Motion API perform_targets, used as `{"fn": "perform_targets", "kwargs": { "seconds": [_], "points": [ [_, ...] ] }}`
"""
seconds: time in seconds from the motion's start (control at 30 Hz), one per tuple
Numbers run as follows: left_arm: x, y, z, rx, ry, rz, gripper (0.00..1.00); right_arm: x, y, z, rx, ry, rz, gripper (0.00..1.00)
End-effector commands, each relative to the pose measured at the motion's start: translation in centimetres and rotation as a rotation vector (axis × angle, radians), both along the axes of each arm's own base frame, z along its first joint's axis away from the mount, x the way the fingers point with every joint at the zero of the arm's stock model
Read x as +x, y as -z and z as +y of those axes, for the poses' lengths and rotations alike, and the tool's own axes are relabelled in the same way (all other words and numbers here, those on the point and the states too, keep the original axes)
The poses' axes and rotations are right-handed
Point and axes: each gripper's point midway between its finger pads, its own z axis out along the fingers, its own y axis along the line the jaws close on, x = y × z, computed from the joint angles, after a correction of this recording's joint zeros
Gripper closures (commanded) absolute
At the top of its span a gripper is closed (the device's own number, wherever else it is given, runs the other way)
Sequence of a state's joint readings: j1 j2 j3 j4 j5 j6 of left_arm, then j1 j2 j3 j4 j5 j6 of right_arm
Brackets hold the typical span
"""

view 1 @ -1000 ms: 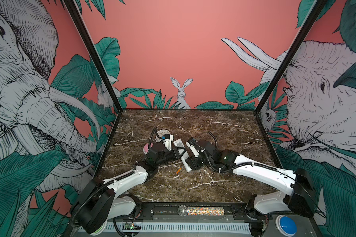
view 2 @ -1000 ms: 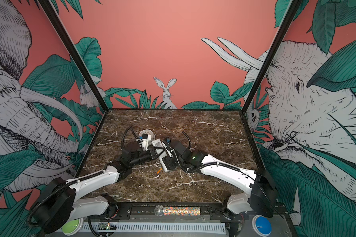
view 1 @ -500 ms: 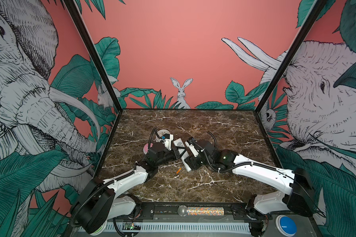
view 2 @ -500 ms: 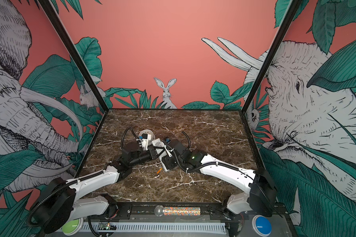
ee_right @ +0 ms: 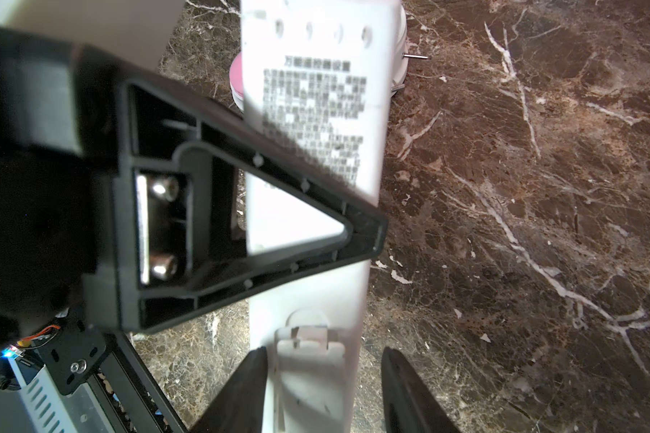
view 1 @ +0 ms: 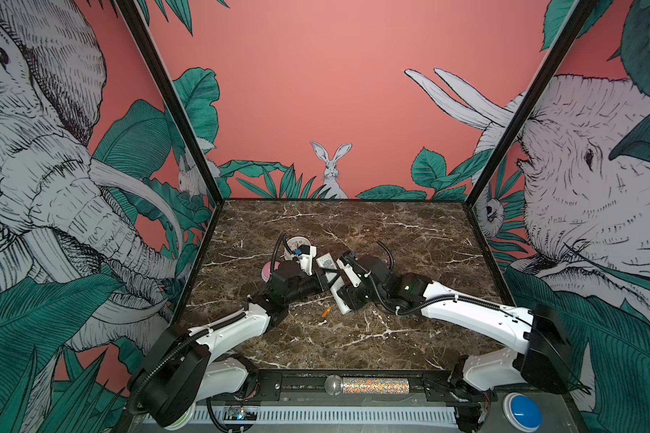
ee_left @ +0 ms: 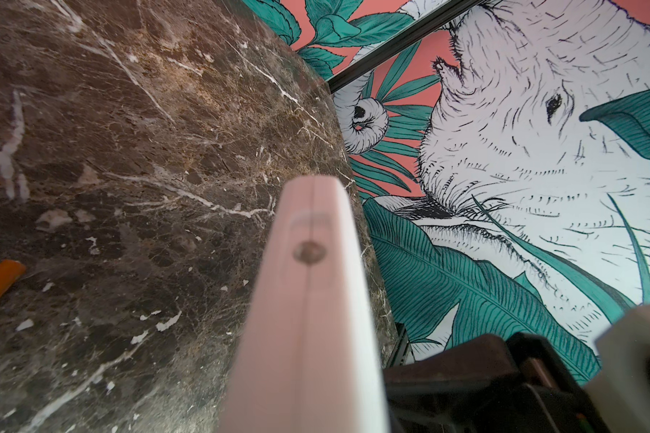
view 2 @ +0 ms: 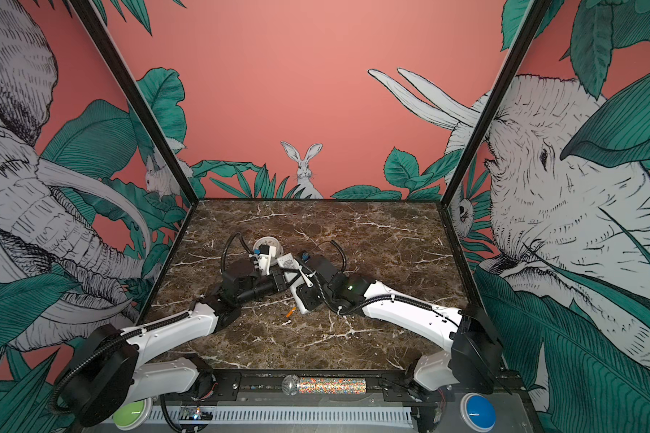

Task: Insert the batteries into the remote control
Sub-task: 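Press the right gripper fingers on the battery cover and slide it along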

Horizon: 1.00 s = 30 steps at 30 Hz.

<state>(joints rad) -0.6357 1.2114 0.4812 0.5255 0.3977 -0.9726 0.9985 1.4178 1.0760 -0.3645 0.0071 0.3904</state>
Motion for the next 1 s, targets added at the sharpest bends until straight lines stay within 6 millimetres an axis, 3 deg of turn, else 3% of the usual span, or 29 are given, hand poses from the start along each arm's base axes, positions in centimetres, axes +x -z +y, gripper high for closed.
{"fn": "perform_targets", "kwargs": {
  "seconds": [0.0,0.97],
  "points": [
    [0.17,-1.30,0.18,-0.034,-0.011,-0.042,1.00,0.34,0.36,0.19,0.013,0.011,0.004,0.51],
    [0.12,-2.05,0.08,-0.044,-0.001,-0.062,1.00,0.28,0.77,0.79,0.020,-0.002,0.020,0.68]
  ]
}}
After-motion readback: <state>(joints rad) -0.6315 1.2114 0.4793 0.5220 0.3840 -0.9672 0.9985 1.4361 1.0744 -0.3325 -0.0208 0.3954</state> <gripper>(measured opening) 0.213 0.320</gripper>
